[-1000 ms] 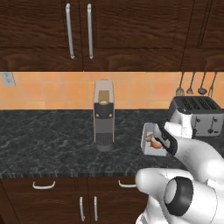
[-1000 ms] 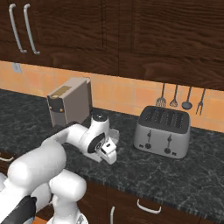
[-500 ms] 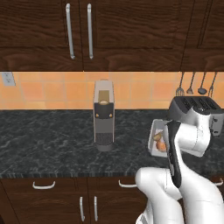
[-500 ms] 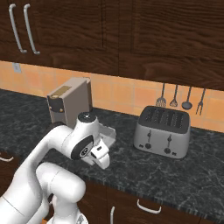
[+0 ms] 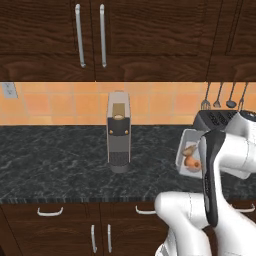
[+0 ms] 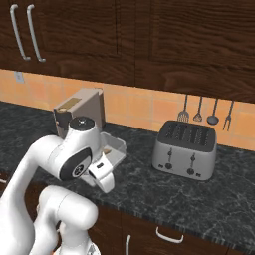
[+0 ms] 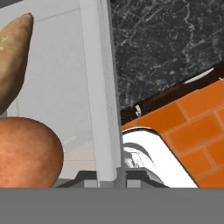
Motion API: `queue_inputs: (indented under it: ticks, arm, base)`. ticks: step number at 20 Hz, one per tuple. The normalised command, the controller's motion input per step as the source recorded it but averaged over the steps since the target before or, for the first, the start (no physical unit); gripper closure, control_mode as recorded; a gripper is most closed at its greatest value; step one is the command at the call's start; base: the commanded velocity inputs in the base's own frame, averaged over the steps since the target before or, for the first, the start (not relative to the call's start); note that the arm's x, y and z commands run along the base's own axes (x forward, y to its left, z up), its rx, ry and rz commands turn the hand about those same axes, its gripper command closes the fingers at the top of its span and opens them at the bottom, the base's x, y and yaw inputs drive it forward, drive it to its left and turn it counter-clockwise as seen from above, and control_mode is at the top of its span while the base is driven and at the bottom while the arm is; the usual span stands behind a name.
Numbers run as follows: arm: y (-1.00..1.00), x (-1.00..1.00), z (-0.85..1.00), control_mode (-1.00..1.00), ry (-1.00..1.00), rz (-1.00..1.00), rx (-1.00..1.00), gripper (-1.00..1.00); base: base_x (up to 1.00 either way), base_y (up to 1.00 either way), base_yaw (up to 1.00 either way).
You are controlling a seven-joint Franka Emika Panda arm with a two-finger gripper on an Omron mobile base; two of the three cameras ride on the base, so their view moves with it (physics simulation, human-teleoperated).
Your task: Take the meat container that has the chicken drumstick and place it on the second highest rack of the freezer. Then take the vegetable container that has the onion and sweet potato and place it on the highest rack of the freezer.
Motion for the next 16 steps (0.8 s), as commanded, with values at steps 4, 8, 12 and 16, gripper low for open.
queue_inputs:
  ticks: [4,8,12,16]
  arm:
    - [0.0,-0.44,0.6,-1.0,0.15,0.0,0.01,1.0]
    - [0.02,-0.25,-0.06,-1.0,0.04,0.01,0.0,1.0]
    - [0.0,-0.46,0.0,1.0,-0.03,0.0,0.06,1.0]
    - [0.0,0.0,0.0,1.0,0.0,0.0,0.0,1.0]
  base:
    - [0.0,0.0,0.0]
    - [0.0,0.0,0.0]
    - [-0.5,0.0,-0.09]
    - [-0.93,0.0,-0.5]
